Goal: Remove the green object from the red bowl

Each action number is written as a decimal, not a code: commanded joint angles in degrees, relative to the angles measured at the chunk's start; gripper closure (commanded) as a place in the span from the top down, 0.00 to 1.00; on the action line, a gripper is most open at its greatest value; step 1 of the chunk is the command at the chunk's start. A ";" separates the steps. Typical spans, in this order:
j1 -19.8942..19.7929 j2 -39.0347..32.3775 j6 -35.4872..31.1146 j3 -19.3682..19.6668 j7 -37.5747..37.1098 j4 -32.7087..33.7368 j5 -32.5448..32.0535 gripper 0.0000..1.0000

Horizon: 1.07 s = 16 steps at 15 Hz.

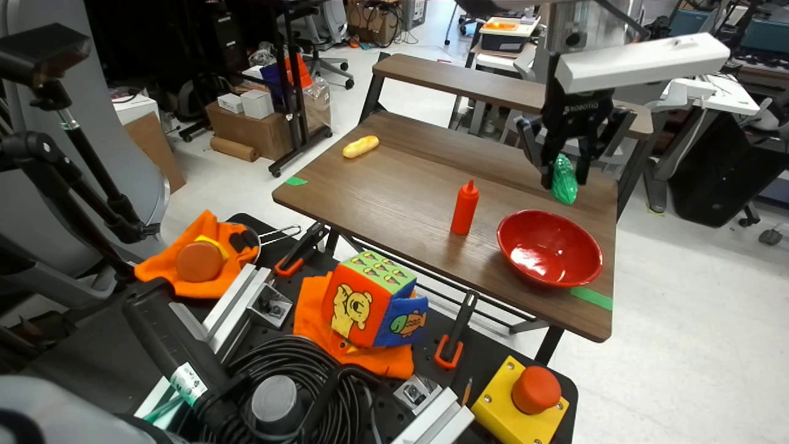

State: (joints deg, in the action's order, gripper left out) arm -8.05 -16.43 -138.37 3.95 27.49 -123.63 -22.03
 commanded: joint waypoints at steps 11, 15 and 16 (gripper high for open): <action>11.99 -2.85 7.81 -8.13 -16.14 9.08 10.30 0.20; 13.80 -6.78 9.15 -7.70 -23.31 9.27 11.54 0.20; 14.06 -7.62 9.00 -7.49 -25.60 9.00 11.72 0.20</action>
State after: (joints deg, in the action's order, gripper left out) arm 5.25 -21.66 -131.34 -4.13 6.72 -115.55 -11.93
